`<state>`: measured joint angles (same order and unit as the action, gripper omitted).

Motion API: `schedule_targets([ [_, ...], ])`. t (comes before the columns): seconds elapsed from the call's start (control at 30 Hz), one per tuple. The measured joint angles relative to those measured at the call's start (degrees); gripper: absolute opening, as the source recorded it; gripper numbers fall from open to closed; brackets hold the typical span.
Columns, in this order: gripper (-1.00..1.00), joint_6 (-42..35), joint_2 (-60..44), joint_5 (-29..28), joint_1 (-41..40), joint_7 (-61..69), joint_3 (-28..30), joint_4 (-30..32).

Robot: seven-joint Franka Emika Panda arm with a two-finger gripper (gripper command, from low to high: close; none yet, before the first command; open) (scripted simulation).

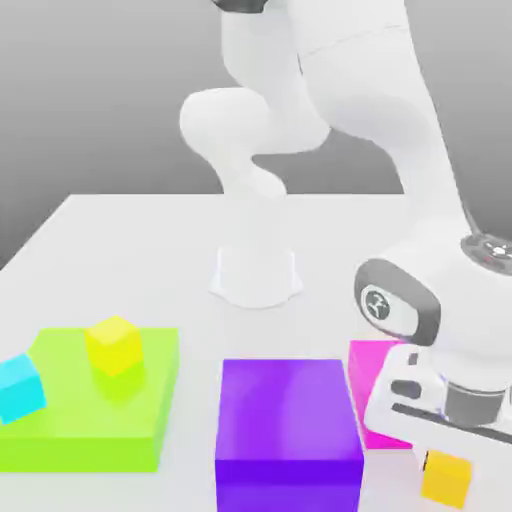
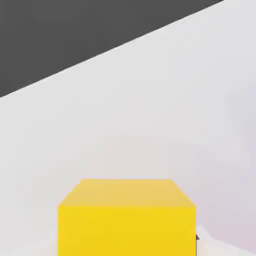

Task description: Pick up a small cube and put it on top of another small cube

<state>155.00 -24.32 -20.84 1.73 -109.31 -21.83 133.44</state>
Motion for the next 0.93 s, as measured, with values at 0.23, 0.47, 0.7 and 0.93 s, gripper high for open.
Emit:
schedule_targets([
  [0.23,-1.00,-7.26,10.73,2.39,-0.59,2.46,-2.92,5.39],
  [0.47,-1.00,-11.31,23.33,11.37,0.50,9.55,-5.34,12.16],
  [0.7,-1.00,-13.80,36.00,27.79,6.02,21.94,-3.11,18.78],
  [0.93,1.00,-3.77,27.85,23.86,5.15,19.08,-3.77,20.93],
])
